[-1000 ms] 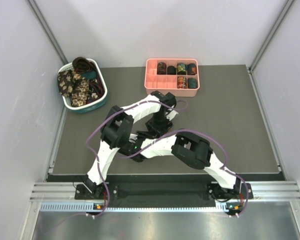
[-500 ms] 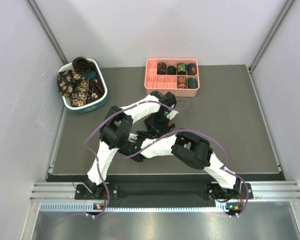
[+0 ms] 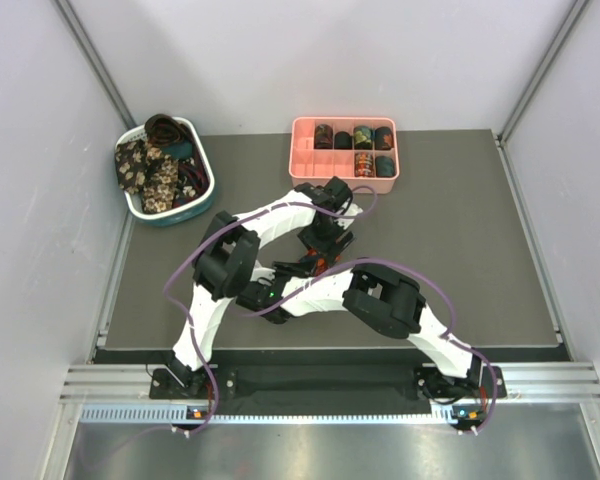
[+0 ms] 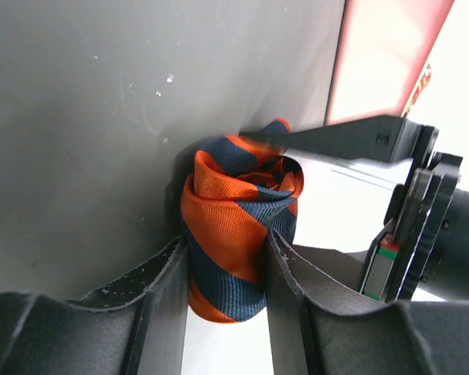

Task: Roll the ties
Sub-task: Roll the tie

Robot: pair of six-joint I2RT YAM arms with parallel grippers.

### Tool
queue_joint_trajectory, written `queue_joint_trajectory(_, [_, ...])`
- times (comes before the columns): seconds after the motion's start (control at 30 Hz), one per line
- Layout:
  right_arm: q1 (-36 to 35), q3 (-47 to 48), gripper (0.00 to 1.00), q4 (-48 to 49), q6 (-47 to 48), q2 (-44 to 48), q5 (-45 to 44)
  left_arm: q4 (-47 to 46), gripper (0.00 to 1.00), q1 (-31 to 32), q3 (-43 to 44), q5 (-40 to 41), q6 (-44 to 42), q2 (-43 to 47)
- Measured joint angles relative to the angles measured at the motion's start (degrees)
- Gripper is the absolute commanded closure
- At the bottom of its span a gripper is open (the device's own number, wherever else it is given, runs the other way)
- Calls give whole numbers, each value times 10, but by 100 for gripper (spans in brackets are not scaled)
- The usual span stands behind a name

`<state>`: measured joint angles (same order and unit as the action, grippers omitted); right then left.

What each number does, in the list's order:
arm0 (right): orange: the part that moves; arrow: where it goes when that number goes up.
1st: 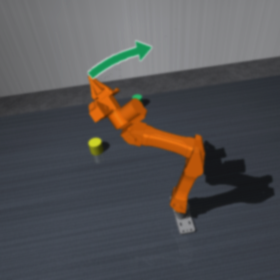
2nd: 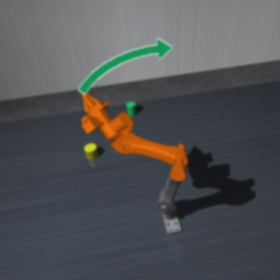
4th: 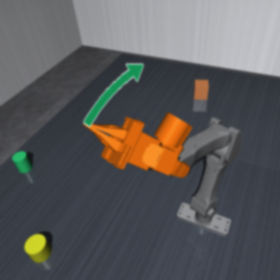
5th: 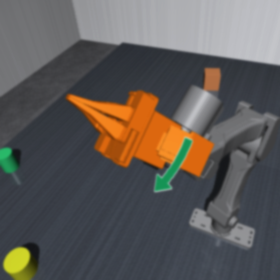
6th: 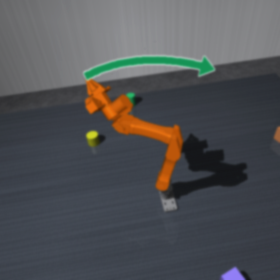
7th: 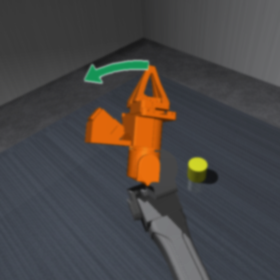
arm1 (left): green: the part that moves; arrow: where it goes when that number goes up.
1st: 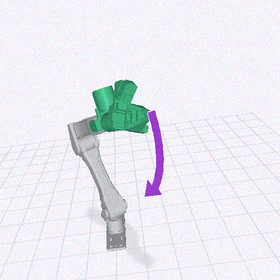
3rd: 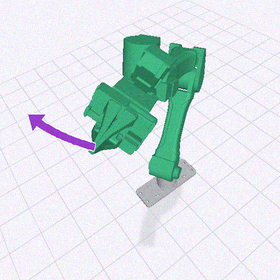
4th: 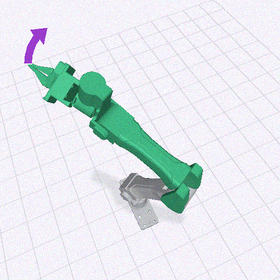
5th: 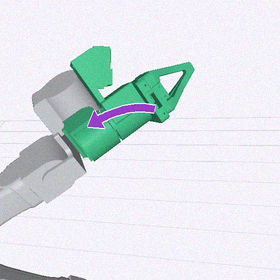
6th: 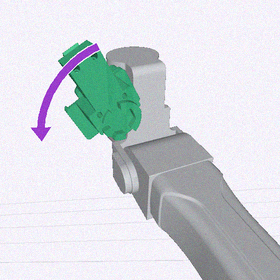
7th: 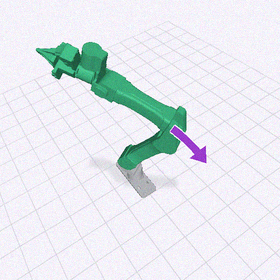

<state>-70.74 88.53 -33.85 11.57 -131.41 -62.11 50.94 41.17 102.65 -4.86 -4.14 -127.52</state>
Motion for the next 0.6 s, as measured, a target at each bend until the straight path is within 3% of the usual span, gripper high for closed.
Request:
queue_joint_trajectory(0.03, [0, 0, 72, 0, 2, 0, 0, -3, 44, -1, -1, -5, 2, 0])
queue_joint_trajectory(0.17, [0, 0, 64, 3, 9, 0, 2, 1, 52, 1, 2, -7, 7, -1])
queue_joint_trajectory(0.2, [0, 0, 60, 3, 9, 0, 2, 4, 52, 1, 7, -7, 7, -4])
queue_joint_trajectory(0.23, [0, 0, 50, 4, 9, 0, 2, 9, 52, 1, 12, -7, 7, -7])
queue_joint_trajectory(0.43, [3, 0, 39, 2, 12, 5, 0, 37, 53, 1, 34, -9, -1, -21])
queue_joint_trajectory(0.6, [5, 0, 35, 2, 14, 10, 1, 58, 52, 4, 53, -13, -16, -33])
